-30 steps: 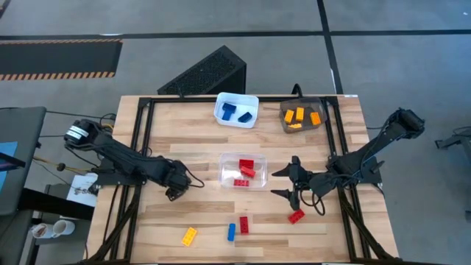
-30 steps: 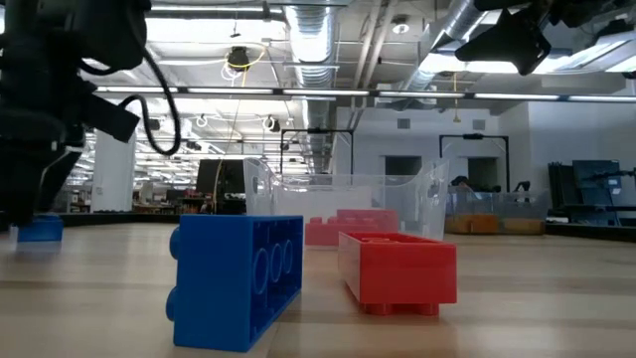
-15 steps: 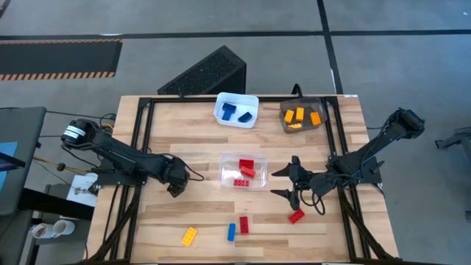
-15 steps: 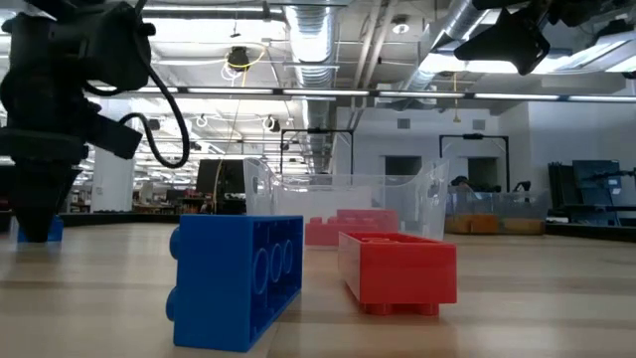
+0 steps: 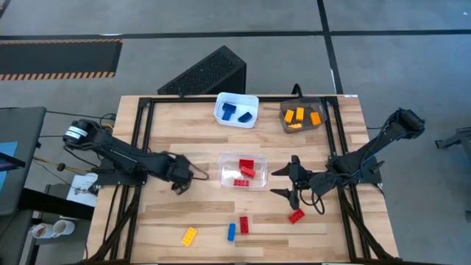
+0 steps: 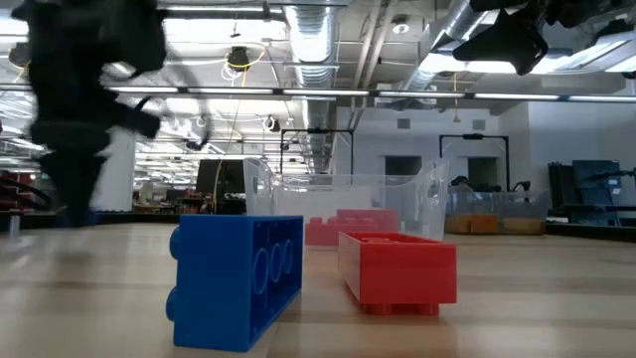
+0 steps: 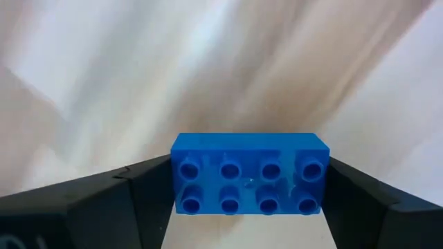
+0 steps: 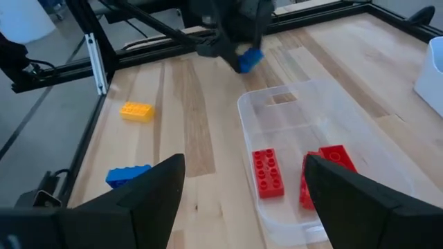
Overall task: Sort & place blocks by color
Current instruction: Put the top blue block into the white bin
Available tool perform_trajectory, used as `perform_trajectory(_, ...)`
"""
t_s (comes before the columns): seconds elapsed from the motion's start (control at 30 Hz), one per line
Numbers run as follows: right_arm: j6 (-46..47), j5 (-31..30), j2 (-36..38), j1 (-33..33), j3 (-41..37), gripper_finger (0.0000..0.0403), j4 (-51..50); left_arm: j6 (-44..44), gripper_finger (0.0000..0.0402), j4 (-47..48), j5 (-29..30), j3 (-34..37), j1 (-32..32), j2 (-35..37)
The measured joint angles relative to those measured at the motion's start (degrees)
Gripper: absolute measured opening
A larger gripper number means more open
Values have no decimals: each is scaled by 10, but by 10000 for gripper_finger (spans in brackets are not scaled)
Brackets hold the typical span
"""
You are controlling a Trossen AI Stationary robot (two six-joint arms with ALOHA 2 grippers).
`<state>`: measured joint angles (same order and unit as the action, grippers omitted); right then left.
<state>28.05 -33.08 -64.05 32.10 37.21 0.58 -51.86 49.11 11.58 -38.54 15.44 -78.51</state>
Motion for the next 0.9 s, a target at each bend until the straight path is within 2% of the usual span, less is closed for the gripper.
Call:
perform_trajectory(0.07, 3, 0, 0, 0, 0, 317, 11, 9, 261, 3, 58, -32, 4, 1)
perform_trajectory(0.13, 2, 0, 0, 0, 0, 317, 33, 54, 261, -1, 102, -65, 7, 1)
perform_trajectory(0.23, -17, 0, 0, 5, 0, 317, 63, 143, 261, -68, 160, -111, -8, 1)
perform_trajectory(0.33, -41, 0, 0, 5, 0, 317, 93, 258, 261, -171, 174, -138, -47, 1)
perform_trajectory(0.47, -46, 0, 0, 5, 0, 317, 105, 364, 261, -329, 118, -139, -138, 2)
perform_trajectory(0.6, -48, -5, 0, 5, 0, 317, 106, 403, 261, -458, 29, -137, -249, -5)
perform_trajectory(0.73, -60, -5, 0, 9, 0, 317, 107, 418, 261, -540, -22, -138, -344, -21)
perform_trajectory(0.9, -74, -6, 0, 8, 0, 317, 112, 394, 261, -567, -92, -145, -438, -70)
